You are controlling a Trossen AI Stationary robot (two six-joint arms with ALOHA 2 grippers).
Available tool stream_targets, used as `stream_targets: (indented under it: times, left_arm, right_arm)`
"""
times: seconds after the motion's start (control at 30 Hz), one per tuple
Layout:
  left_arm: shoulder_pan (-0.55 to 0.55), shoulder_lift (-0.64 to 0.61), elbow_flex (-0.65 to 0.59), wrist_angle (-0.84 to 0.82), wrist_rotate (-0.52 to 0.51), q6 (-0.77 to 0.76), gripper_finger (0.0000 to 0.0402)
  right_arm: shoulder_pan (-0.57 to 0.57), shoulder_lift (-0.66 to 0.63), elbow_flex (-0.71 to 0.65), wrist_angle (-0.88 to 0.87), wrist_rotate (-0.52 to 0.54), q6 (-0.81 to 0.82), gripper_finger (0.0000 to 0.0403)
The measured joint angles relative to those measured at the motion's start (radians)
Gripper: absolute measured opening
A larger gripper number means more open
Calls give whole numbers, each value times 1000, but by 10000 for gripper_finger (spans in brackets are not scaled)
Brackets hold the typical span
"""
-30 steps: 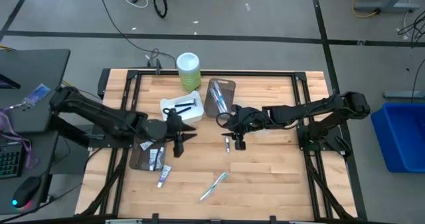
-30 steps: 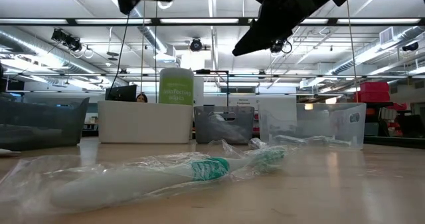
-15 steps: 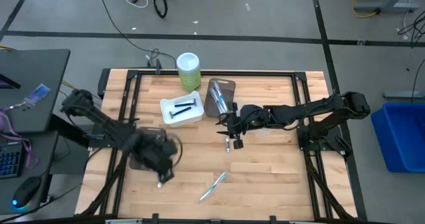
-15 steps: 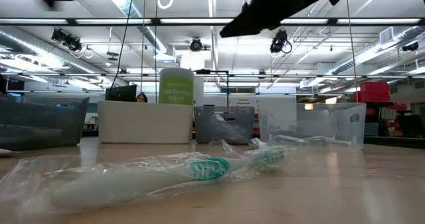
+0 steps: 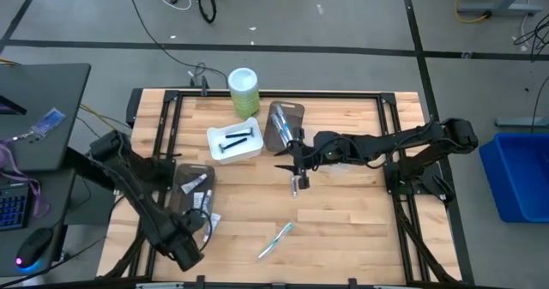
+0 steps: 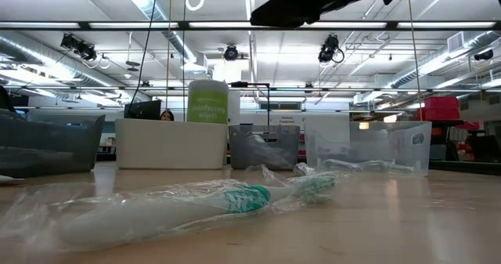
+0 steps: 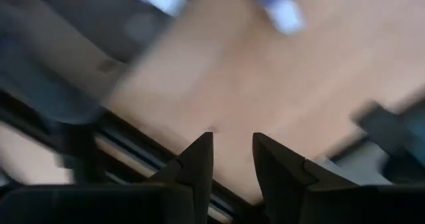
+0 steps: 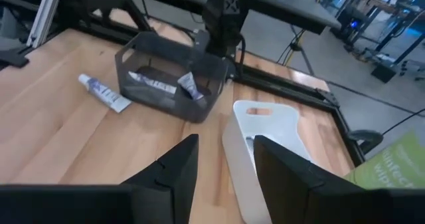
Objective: Pick & Place Travel size toiletries
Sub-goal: Put the purple toothpaste into the bottom black bin
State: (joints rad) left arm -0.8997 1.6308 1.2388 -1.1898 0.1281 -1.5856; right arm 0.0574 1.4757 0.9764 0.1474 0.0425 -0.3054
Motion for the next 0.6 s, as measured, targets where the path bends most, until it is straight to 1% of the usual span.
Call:
stream_targets:
  times: [0.2, 0.3, 0.37, 0.4, 0.43, 0.5, 0.53, 0.57, 0.6]
  left_arm:
    - [10, 42, 0, -189, -77, 12, 114]
    - [31, 41, 0, -205, -145, 24, 114]
    - [47, 38, 0, -213, -167, 55, 114]
    - [55, 37, 0, -218, -163, 72, 114]
    - [65, 38, 0, -204, -136, 78, 114]
    - [89, 38, 0, -135, -9, 105, 114]
    - [94, 38, 0, -94, 27, 123, 114]
    - [92, 38, 0, -55, 25, 143, 114]
    - [88, 38, 0, -31, 1, 159, 114]
  right_arm:
    - [0, 0, 0, 44, 0, 0, 156]
    - [0, 0, 0, 52, 0, 0, 154]
    - [0, 0, 0, 52, 0, 0, 155]
    - [0, 0, 0, 52, 0, 0, 155]
    - [0, 0, 0, 52, 0, 0, 156]
    - [0, 0, 0, 52, -1, 0, 156]
    - [0, 0, 0, 52, -1, 0, 155]
    - [0, 0, 0, 52, -1, 0, 155]
    - [0, 0, 0, 52, -1, 0, 154]
